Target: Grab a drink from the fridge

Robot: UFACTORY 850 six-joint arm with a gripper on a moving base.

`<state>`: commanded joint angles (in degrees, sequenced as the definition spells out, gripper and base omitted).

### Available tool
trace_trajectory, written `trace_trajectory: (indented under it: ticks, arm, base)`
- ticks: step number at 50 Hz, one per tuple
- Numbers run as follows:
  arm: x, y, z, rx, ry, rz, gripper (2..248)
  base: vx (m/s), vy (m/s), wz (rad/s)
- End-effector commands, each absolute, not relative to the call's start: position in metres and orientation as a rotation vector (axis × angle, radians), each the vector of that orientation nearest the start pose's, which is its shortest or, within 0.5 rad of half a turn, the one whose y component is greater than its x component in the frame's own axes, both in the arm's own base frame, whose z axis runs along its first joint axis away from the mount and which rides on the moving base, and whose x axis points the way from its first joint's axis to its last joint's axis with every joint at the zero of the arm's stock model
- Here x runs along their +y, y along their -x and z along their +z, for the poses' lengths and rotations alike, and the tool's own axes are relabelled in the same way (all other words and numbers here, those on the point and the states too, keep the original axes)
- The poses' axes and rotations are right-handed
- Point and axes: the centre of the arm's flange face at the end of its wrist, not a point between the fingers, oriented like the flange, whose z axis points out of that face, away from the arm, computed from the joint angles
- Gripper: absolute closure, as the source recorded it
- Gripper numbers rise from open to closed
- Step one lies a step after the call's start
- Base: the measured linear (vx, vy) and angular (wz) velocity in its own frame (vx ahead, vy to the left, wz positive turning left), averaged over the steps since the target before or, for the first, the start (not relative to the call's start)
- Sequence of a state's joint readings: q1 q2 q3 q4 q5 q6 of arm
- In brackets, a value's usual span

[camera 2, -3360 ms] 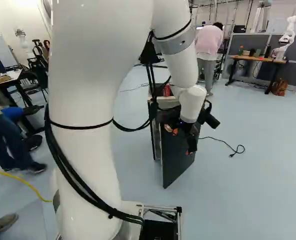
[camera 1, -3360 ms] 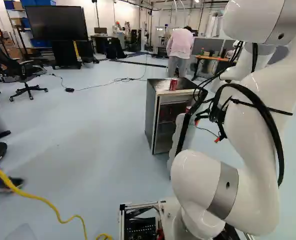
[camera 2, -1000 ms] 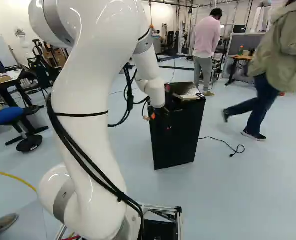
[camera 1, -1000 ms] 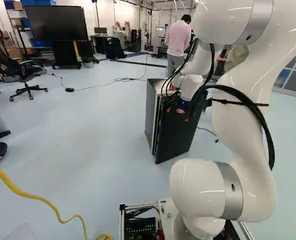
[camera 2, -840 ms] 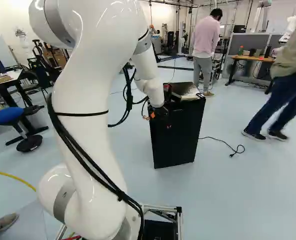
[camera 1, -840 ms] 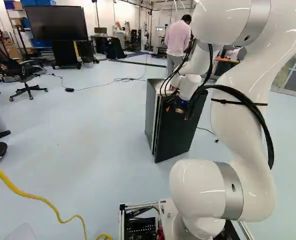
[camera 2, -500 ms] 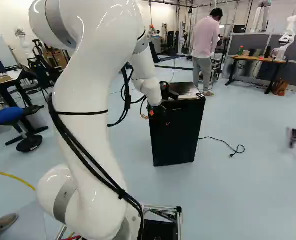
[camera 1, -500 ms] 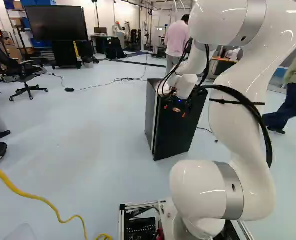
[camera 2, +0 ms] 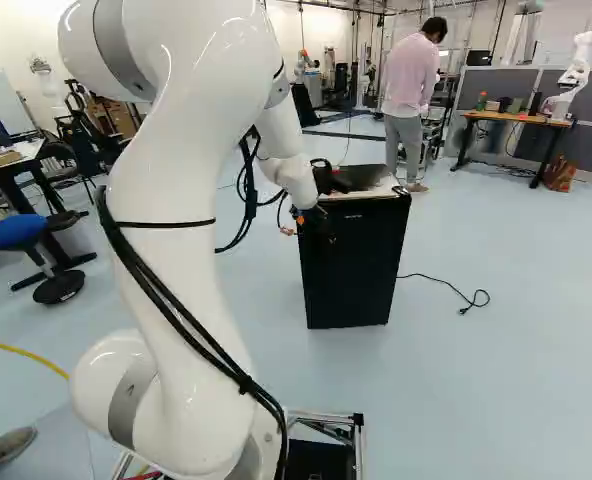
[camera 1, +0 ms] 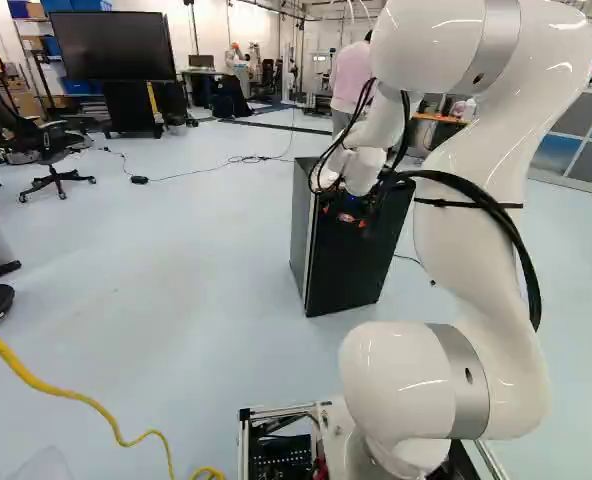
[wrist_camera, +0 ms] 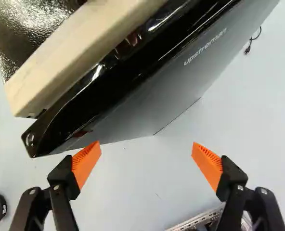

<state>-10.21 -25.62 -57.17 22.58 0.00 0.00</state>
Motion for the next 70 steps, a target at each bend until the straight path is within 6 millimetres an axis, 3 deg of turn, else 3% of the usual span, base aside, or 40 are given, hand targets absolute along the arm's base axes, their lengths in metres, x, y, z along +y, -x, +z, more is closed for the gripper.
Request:
trace_trajectory:
  ticks: [37, 58, 70]
  arm:
    - [-0.080, -0.574, 0.358, 0.779, 2.832, -0.966, 3]
    - [-0.080, -0.545, 0.360, 0.792, 2.842, -0.946, 3]
    - [-0.082, -0.527, 0.365, 0.807, 2.833, -1.018, 3]
  base:
    - [0.000, 0.000, 0.000]
    - [0.000, 0.000, 0.000]
    - [0.000, 0.000, 0.000]
